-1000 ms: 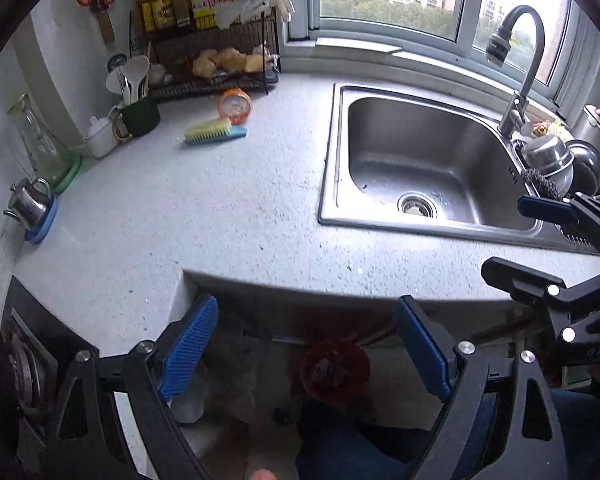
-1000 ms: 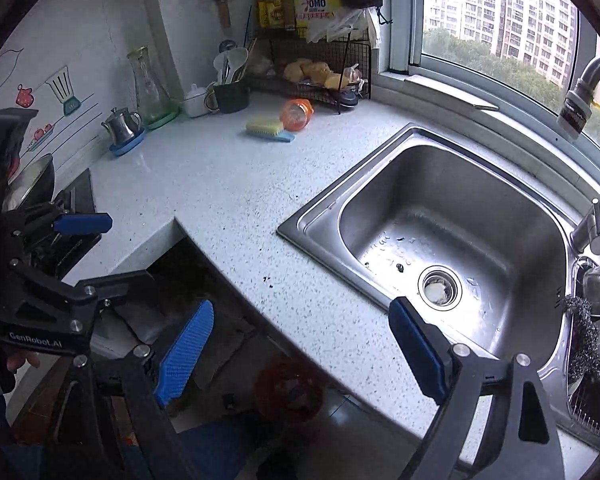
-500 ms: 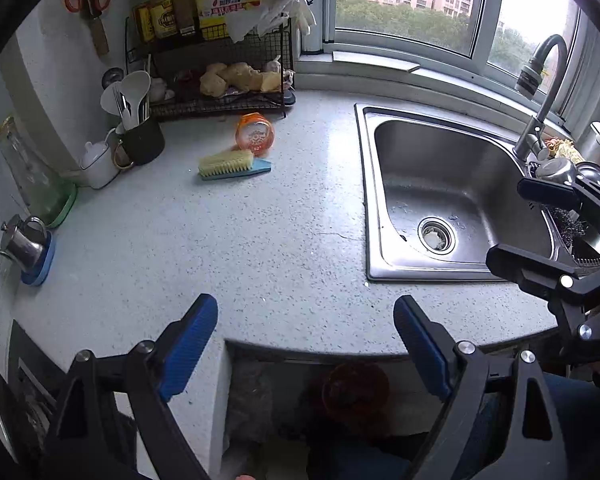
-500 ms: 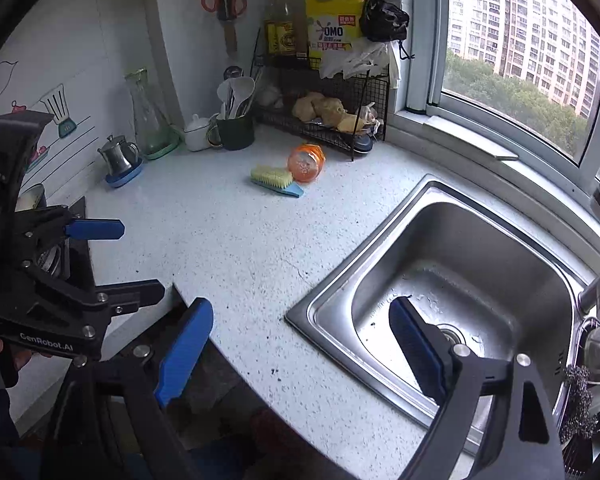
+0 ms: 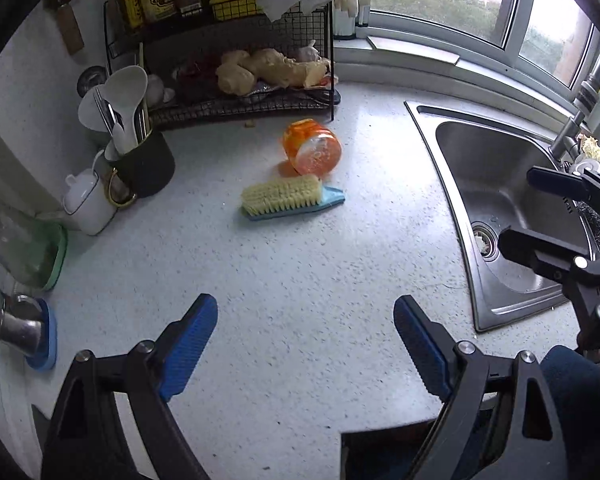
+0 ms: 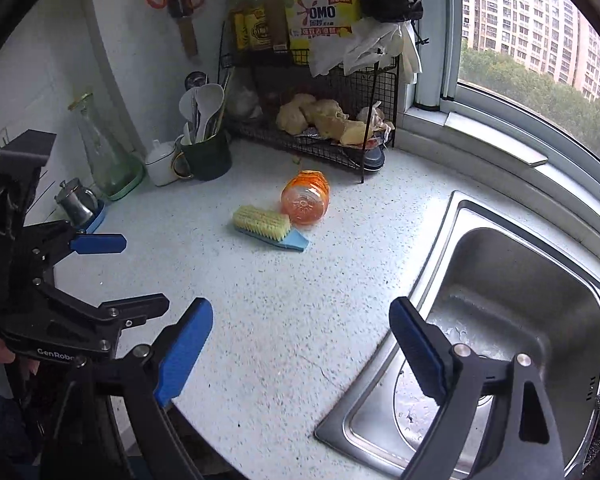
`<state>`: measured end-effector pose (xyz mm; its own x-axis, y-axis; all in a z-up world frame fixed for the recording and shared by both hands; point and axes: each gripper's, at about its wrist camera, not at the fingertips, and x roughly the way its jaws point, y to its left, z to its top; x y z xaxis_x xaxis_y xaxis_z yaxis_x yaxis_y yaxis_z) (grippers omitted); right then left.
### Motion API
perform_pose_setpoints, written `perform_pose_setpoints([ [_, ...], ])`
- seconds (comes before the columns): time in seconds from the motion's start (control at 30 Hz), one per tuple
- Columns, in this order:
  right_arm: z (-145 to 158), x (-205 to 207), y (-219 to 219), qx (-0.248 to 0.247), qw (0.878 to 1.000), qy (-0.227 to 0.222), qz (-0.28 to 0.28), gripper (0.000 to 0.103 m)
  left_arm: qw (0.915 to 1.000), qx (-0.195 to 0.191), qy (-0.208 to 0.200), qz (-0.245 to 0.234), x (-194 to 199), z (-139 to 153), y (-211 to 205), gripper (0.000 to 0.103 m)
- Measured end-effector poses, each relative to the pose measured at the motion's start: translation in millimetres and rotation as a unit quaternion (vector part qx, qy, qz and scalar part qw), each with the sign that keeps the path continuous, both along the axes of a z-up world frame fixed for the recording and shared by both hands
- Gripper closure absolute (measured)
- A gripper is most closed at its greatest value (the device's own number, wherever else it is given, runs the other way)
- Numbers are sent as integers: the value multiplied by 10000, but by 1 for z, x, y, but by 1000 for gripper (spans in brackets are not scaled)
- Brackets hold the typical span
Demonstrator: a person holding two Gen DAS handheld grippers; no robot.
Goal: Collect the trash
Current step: 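Raise both tools back up to the counter, then grasp the orange plastic bag with the right tool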
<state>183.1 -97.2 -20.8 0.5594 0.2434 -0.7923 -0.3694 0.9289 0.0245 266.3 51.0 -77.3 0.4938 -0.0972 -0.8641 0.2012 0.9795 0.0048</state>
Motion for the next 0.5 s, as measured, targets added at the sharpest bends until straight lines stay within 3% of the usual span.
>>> perform_pose_setpoints([
  [0.3, -15, 65, 16, -9, 9991, 333, -262, 14, 9992, 114, 172, -337, 72, -13, 44, 14],
  [0.5, -27, 110, 21, 150, 9961, 751, -448, 14, 9961, -263, 510, -673, 111, -33, 57, 14],
])
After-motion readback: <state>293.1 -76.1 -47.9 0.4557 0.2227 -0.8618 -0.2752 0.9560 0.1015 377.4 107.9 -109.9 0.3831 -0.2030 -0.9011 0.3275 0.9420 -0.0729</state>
